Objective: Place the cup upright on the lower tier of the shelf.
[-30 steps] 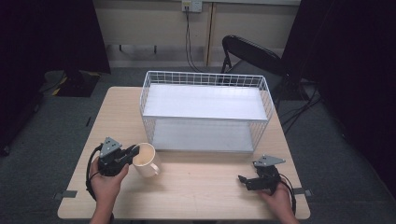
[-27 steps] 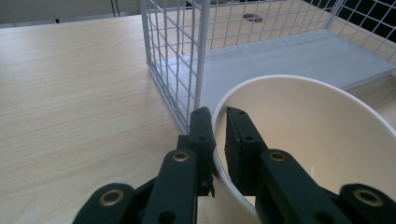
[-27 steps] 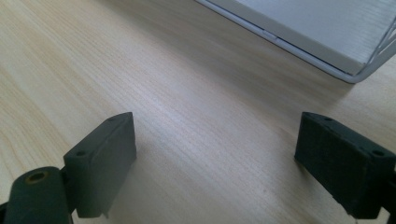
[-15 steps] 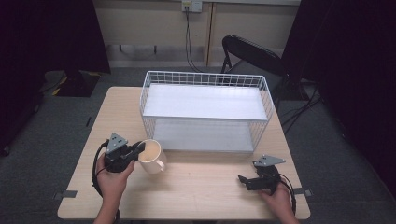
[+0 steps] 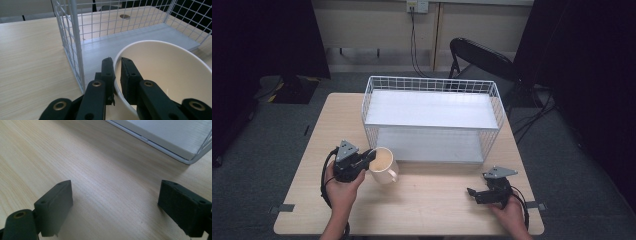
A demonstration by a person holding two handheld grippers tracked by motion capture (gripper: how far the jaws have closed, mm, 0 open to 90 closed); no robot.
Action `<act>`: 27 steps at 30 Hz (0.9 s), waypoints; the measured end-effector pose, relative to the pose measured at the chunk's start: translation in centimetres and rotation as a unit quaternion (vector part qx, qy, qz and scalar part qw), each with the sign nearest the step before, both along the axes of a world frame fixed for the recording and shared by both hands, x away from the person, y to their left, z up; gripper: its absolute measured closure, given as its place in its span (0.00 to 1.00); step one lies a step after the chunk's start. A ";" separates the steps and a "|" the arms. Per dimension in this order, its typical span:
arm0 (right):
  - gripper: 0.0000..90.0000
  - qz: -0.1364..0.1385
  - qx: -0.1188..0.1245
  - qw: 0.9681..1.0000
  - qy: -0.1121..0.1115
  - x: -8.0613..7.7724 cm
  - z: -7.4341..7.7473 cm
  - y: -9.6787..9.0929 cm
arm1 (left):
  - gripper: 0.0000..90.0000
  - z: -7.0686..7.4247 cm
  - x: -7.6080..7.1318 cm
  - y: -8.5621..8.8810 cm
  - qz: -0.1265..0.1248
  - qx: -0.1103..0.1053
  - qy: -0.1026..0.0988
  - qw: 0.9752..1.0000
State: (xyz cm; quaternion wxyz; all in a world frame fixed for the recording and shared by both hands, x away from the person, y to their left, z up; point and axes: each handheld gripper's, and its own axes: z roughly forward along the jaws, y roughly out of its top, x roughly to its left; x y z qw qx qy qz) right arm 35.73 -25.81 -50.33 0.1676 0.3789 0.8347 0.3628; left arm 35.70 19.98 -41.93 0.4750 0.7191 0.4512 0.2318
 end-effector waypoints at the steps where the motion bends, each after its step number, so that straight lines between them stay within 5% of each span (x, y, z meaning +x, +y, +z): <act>1: 0.13 0.000 0.000 1.000 0.000 0.0 0.0 0.0 | 0.91 0.0 0.0 -0.2 0.002 0.003 -0.001 1.000; 27: 0.13 0.000 0.000 1.000 0.000 0.0 0.0 0.0 | 0.91 0.9 1.4 -4.3 -0.001 0.010 -0.014 1.000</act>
